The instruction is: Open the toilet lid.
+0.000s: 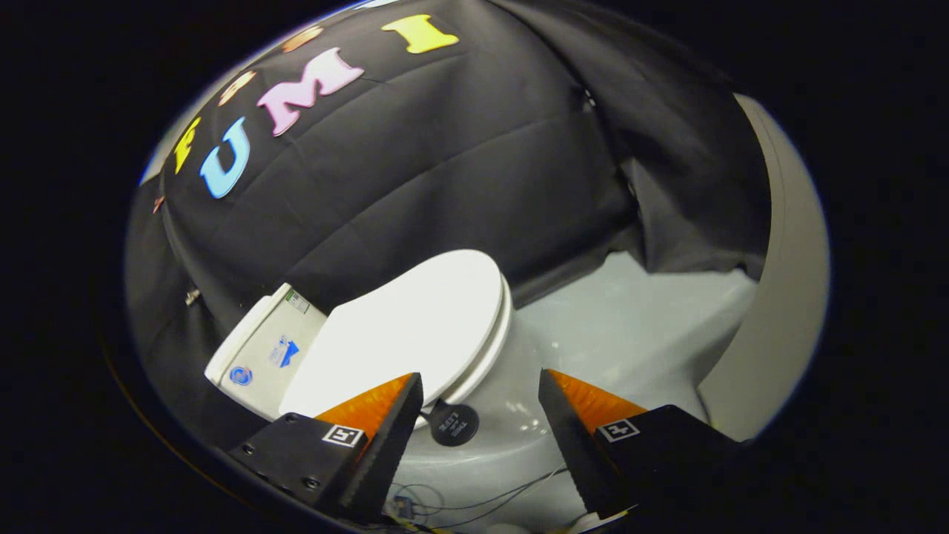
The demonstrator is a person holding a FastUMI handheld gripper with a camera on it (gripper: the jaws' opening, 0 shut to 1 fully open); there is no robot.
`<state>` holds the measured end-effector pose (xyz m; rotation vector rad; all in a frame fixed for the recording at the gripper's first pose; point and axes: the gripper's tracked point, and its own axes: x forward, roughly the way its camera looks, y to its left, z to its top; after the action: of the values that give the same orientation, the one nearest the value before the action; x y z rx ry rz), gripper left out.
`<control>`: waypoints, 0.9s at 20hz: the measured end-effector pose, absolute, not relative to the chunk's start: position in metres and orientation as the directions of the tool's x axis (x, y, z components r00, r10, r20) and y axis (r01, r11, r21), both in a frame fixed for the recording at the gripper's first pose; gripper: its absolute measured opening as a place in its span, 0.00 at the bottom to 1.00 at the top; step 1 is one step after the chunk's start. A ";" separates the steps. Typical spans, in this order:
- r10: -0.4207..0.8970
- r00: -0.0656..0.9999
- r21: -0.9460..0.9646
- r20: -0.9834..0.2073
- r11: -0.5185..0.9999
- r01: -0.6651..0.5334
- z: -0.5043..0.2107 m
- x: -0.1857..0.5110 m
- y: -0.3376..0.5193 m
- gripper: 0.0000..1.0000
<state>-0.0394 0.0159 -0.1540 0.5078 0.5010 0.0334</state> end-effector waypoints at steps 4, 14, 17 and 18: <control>0.243 0.835 0.626 -0.494 0.766 0.148 -0.176 -0.043 0.033 0.91; 0.411 0.808 0.875 -0.421 0.420 0.242 -0.189 -0.043 0.045 0.33; 0.418 0.808 0.881 -0.415 0.408 0.241 -0.196 -0.039 0.049 0.33; 0.427 0.804 0.883 -0.414 0.404 0.239 -0.196 -0.041 0.050 0.33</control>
<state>-0.0415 0.0496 -0.1959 1.1724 0.6638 0.1299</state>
